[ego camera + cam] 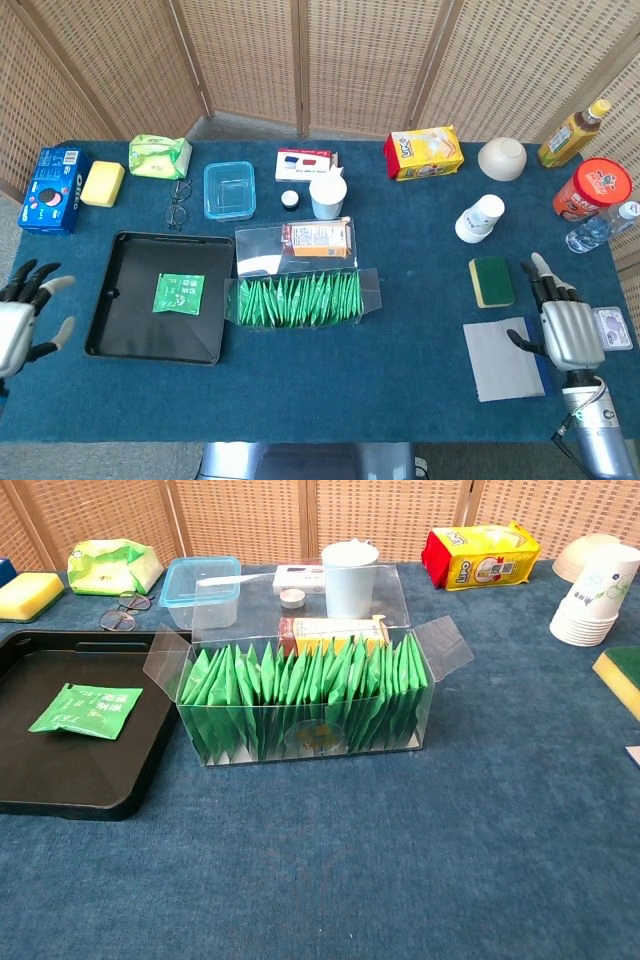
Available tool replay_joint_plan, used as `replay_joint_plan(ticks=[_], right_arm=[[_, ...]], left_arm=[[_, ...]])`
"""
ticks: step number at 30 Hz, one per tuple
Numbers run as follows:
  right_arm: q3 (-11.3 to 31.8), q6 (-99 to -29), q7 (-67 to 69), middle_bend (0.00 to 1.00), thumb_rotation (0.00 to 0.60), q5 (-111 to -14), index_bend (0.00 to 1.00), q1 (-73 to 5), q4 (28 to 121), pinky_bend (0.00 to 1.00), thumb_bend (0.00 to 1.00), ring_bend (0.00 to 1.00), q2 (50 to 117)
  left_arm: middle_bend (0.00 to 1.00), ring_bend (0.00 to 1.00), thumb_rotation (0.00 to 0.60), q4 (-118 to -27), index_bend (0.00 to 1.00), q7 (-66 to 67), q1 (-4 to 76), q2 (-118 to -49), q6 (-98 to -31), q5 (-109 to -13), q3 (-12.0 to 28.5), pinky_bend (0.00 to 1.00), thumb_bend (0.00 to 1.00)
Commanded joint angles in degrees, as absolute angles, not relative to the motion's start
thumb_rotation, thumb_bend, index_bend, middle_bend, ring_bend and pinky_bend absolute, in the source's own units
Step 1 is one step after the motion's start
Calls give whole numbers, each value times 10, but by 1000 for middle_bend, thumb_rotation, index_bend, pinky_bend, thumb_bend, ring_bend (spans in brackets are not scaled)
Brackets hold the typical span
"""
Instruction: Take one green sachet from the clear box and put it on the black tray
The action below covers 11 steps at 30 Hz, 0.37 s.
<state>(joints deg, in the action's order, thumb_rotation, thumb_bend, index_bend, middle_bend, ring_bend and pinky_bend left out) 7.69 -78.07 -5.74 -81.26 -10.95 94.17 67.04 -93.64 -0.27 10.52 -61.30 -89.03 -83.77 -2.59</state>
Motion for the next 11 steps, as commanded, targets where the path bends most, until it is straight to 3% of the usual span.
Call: replay_joint_plan(ticks=[1,11], right_arm=[[75,-774,-63,18,600,-812,0,-113,949,234,190,130,667],[70,-769,-67,8,600,-814,0,-119,955,217,191,110,666]], left_arm=[[140,56,566,-926,242,-28,66,-617,-923,-843,-41,239,354],[140,56,564,-911,242,-43,31,-628,-941,-855,-37,239,353]])
